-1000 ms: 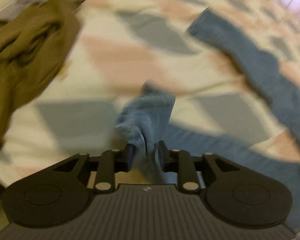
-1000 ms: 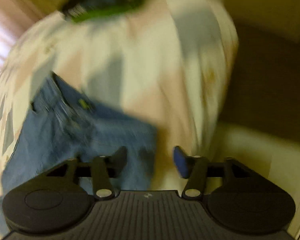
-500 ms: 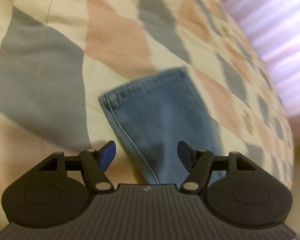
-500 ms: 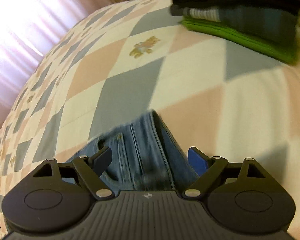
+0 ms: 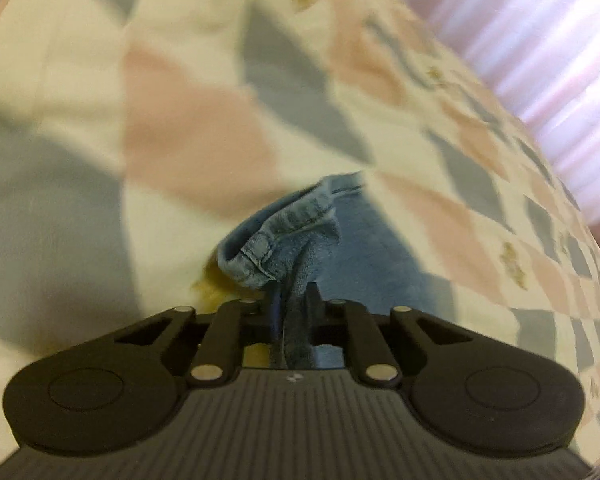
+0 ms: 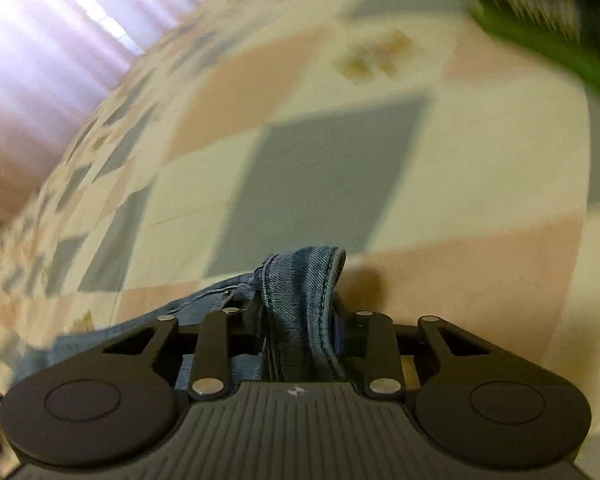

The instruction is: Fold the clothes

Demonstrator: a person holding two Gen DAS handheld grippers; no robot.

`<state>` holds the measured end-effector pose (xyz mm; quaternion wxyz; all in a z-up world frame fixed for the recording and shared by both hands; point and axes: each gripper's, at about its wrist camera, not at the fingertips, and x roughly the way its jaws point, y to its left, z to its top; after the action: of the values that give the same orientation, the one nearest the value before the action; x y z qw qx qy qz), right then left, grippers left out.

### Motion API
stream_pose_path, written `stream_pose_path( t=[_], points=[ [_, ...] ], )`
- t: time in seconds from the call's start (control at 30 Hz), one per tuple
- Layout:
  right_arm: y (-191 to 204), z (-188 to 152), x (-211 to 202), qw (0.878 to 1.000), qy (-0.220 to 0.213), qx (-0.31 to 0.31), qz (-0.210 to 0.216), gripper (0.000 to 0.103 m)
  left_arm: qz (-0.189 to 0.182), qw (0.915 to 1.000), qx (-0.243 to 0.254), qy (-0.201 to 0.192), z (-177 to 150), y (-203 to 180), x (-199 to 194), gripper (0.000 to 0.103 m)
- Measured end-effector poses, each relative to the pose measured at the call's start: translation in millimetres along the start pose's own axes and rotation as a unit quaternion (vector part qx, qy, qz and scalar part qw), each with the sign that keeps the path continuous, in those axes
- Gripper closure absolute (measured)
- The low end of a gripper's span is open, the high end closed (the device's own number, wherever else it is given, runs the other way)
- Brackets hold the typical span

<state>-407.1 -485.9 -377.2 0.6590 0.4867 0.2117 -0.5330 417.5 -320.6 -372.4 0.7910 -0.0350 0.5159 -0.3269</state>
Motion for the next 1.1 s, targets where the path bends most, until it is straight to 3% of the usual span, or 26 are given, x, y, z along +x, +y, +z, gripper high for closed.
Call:
stream_pose_path(
  t=[0.1,0.23,0.33,0.37,0.4,0.43,0.5,0.53,0.57,0.63,0.67,0.73,0.83,0.87,0.97,1.03,1.1],
  points=[
    [23.4,21.6,-17.4,0.999,-0.045,-0.023,0.017,0.076,-0.036,0.9987,0.017,-0.032,16.6,-16.1,-22.4,0.097],
    [45.4,62.3,-37.5,0.993,-0.099,-0.047,0.049,0.076,-0.093,0.9893,0.030,-0.108,42.3,-33.3,-58.7,0.097],
    [54.2,80.3,-33.5,0.990,-0.119,-0.063,0.035,0.075,-0.105,0.9820,0.024,-0.155,54.9,-29.8,-67.1,0.096],
    [51.8,84.1,-24.2,0.992,-0.114,-0.052,0.029,0.072,-0.089,0.9832,0.025,-0.158,52.8,-26.9,-62.2,0.094],
    [49.3,87.4,-13.4,0.993,-0.106,-0.040,0.024,0.071,-0.070,0.9846,0.026,-0.158,50.6,-24.2,-56.6,0.089],
    [45.9,88.7,3.3,0.996,-0.083,-0.027,0.021,0.065,-0.016,0.9906,0.033,-0.132,45.8,-22.0,-41.7,0.077],
    [41.4,88.6,33.3,0.999,-0.043,0.004,-0.017,0.041,0.079,0.9918,0.045,-0.090,34.6,-14.5,-17.7,0.077],
    [39.3,86.8,40.8,0.998,-0.037,0.016,-0.038,0.034,0.117,0.9892,0.050,-0.074,28.5,-9.4,-8.7,0.076],
    [40.2,82.6,44.4,0.998,-0.033,0.027,-0.052,0.035,0.125,0.9888,0.052,-0.062,24.1,-3.3,-5.1,0.074],
    [37.7,72.4,39.9,0.998,-0.032,0.039,-0.039,0.028,0.125,0.9881,0.072,-0.055,16.7,1.7,-9.9,0.069],
    [35.7,65.1,31.0,0.998,-0.032,0.036,-0.040,0.022,0.123,0.9872,0.084,-0.055,14.2,3.3,-16.0,0.057],
    [28.7,50.3,10.8,0.998,-0.031,0.037,-0.041,0.020,0.122,0.9869,0.092,-0.051,10.5,10.3,-29.9,0.041],
    [9.7,23.6,-25.7,0.997,-0.029,0.060,-0.047,0.020,0.125,0.9851,0.114,-0.029,2.5,13.3,-44.8,0.046],
    [2.5,12.4,-39.4,0.995,-0.030,0.075,-0.052,0.020,0.121,0.9837,0.131,-0.022,-1.0,11.4,-49.2,0.052],
    [-9.9,-24.3,-72.2,0.991,-0.032,0.118,-0.056,0.020,0.089,0.9825,0.163,-0.012,-9.7,3.7,-61.4,0.059],
    [-8.3,-45.1,-81.8,0.989,-0.028,0.134,-0.054,0.020,0.071,0.9829,0.170,-0.005,-11.7,-2.4,-65.1,0.059],
    [1.6,-57.2,-80.6,0.990,-0.020,0.134,-0.045,0.020,0.046,0.9873,0.152,-0.009,-5.1,-5.3,-64.7,0.051]
  ],
)
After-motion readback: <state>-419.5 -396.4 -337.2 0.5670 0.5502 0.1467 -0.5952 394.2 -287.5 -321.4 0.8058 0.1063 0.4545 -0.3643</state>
